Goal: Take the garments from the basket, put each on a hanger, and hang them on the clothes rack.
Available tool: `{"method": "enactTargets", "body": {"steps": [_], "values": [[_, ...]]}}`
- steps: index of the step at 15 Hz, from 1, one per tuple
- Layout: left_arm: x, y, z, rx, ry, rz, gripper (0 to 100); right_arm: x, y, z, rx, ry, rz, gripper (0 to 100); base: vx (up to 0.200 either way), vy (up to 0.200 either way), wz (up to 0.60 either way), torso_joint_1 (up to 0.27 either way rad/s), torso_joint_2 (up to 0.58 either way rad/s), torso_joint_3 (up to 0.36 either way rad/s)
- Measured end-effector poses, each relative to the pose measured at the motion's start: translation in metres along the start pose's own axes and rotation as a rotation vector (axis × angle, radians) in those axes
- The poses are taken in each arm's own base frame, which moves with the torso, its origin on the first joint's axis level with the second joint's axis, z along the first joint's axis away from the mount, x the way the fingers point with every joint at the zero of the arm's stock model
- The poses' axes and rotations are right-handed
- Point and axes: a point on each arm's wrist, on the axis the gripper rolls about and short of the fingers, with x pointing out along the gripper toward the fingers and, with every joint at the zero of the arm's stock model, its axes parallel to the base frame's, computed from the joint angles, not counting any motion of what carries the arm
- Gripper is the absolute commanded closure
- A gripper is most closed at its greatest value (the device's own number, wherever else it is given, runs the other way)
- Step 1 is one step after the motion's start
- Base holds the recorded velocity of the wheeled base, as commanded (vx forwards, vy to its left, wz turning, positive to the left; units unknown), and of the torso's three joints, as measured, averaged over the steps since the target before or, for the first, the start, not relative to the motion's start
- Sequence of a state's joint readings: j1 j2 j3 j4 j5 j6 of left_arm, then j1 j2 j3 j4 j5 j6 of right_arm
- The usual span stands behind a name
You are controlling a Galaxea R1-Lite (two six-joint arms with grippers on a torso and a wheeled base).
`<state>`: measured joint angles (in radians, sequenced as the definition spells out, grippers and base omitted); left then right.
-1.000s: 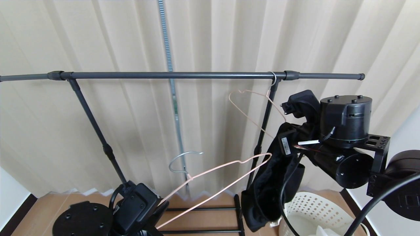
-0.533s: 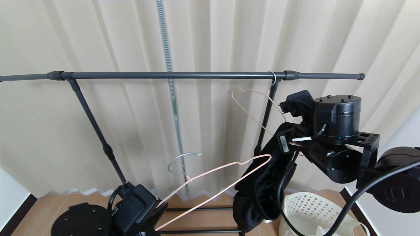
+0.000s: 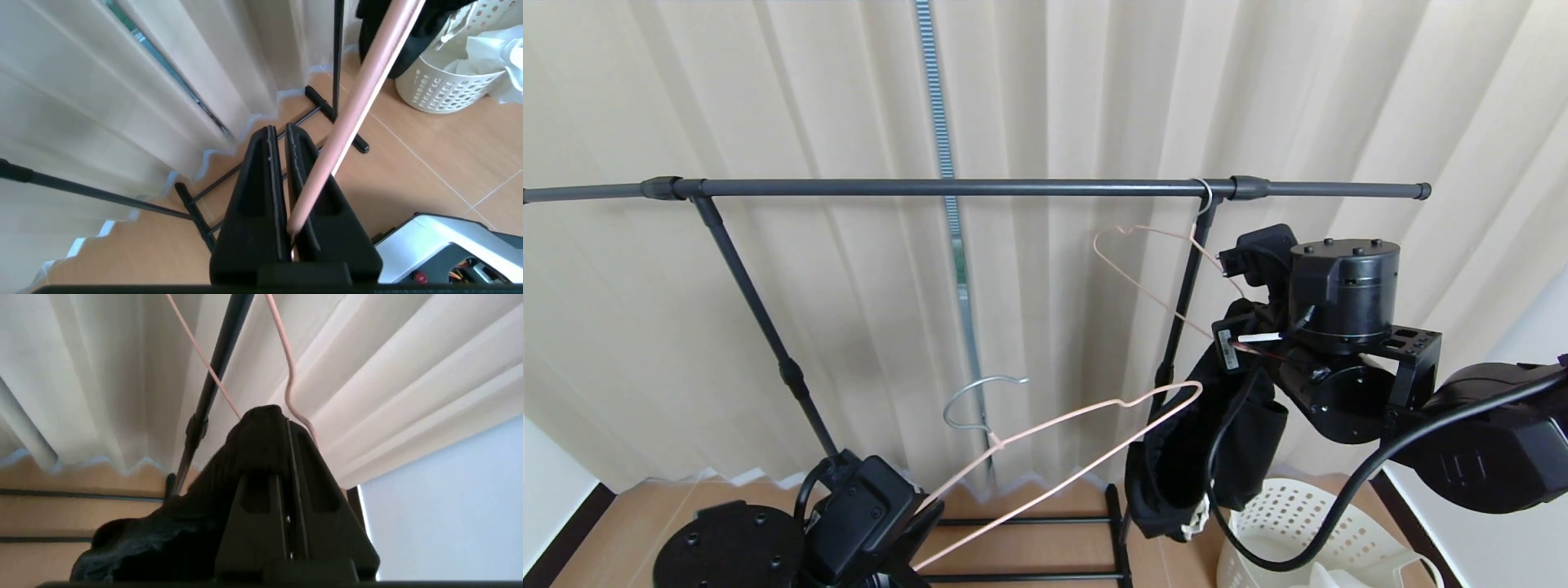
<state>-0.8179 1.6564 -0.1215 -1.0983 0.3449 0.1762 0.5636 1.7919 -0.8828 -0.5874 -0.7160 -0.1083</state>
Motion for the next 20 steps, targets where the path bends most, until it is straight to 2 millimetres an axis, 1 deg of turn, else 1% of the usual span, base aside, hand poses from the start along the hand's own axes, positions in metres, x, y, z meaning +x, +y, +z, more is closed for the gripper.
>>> {"method": "enactTargets", "body": {"steps": [2, 4, 8, 11, 15, 20], "values": [[0.003, -0.001, 0.002, -0.002, -0.004, 0.001, 100, -0.002, 0.001, 0.000, 0.000, -0.003, 0.005, 100, 0.000, 0.000, 0.00, 0.000, 0.00, 0.000], [0.011, -0.002, 0.007, -0.005, -0.011, 0.004, 100, -0.008, 0.004, 0.001, -0.005, -0.010, 0.027, 100, 0.000, 0.000, 0.00, 0.000, 0.00, 0.000], [0.033, -0.008, 0.018, -0.010, -0.021, 0.017, 100, -0.025, 0.013, 0.001, -0.019, -0.027, 0.074, 100, 0.000, 0.000, 0.00, 0.000, 0.00, 0.000], [0.044, -0.011, 0.022, -0.013, -0.025, 0.022, 100, -0.036, 0.019, 0.000, -0.032, -0.035, 0.110, 100, 0.000, 0.000, 0.00, 0.000, 0.00, 0.000], [0.051, -0.009, 0.023, -0.020, -0.019, 0.047, 100, -0.051, 0.033, -0.005, -0.060, -0.040, 0.162, 100, 0.000, 0.000, 0.00, 0.000, 0.00, 0.000], [0.053, -0.005, 0.022, -0.027, -0.010, 0.062, 100, -0.074, 0.053, -0.009, -0.075, -0.055, 0.244, 100, 0.000, 0.000, 0.00, 0.000, 0.00, 0.000]]}}
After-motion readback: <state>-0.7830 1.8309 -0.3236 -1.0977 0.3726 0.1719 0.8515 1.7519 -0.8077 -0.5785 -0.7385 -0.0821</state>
